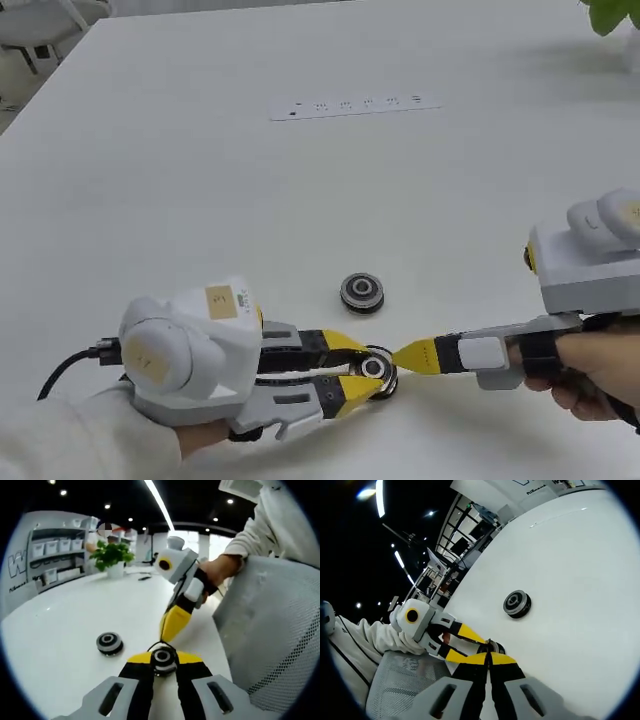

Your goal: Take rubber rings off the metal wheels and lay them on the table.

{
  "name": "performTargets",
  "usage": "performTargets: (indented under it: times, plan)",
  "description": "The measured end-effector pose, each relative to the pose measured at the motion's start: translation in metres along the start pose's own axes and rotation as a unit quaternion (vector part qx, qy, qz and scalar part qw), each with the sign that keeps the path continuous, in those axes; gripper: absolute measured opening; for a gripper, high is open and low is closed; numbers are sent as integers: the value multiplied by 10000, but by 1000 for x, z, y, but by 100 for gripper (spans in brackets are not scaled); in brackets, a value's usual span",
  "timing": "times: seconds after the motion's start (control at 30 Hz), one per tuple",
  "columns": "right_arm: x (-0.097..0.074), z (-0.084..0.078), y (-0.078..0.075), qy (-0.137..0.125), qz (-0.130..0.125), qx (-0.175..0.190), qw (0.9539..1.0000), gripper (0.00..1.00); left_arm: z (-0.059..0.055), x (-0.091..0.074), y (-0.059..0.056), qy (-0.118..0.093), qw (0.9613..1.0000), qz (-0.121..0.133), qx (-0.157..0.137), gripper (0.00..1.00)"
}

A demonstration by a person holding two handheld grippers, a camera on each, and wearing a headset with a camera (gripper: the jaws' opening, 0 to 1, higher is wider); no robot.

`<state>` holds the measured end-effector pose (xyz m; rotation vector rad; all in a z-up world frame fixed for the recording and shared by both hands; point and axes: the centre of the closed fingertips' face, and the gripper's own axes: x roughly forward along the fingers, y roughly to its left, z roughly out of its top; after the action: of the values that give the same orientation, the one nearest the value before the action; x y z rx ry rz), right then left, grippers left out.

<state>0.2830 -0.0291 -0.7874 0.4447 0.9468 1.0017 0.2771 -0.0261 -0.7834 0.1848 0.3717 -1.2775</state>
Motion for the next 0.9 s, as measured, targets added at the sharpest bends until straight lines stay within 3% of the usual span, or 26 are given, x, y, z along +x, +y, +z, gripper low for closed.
performTargets:
  times: [0.23,0.4,0.57,0.63,0.9]
  plan:
    - [-3,3,4,-16,-26,-60,10000,0,24,-11,2,-314,9993,57,178,23]
    - [-4,4,10,49,-25,-249,9997,0,31,-21,1,-267,9984,18,494,32]
    - [-5,5,15,67,45,-317,9995,0,41,-31,4,-218,9978,44,630,44]
    - [-8,12,21,-56,161,-268,9995,0,46,-37,5,-229,9971,78,718,47]
    - [-18,28,23,-351,112,-288,9989,0,66,-57,8,-386,9963,207,738,59]
